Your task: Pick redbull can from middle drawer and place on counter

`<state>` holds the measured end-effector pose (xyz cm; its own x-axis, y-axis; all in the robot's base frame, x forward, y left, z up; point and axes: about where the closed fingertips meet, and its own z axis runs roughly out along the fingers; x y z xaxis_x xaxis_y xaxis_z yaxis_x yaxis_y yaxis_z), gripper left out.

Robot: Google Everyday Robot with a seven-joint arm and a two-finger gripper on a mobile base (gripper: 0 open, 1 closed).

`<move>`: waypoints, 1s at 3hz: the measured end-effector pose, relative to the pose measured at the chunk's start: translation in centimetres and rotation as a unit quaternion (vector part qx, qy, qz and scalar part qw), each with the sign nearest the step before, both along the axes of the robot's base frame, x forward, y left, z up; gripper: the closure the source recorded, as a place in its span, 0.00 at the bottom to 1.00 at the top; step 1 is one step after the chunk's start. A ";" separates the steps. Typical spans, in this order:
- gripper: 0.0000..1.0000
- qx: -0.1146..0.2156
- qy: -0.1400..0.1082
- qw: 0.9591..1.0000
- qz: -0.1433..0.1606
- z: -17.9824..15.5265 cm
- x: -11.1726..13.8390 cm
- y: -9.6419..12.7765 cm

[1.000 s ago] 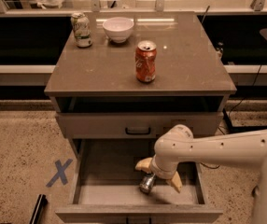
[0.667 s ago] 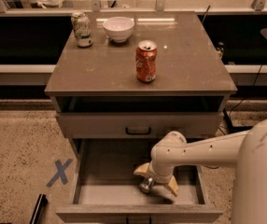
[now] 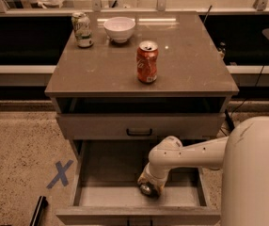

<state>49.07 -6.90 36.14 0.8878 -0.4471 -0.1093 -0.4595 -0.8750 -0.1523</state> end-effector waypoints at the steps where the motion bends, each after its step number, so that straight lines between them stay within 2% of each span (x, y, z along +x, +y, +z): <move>1: 0.65 0.028 -0.010 1.000 0.001 1.1 0.9 1.4; 2: 0.89 0.086 -0.014 0.996 -0.019 3.6 1.9 1.8; 3: 1.00 0.172 -0.035 0.984 -0.035 9.8 1.9 2.0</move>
Offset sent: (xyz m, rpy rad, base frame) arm 0.0307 0.0102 0.0759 0.3429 -0.0322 -0.1097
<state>50.93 -4.95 45.92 0.8672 -0.4540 -0.2046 -0.4941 -0.7333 -0.4670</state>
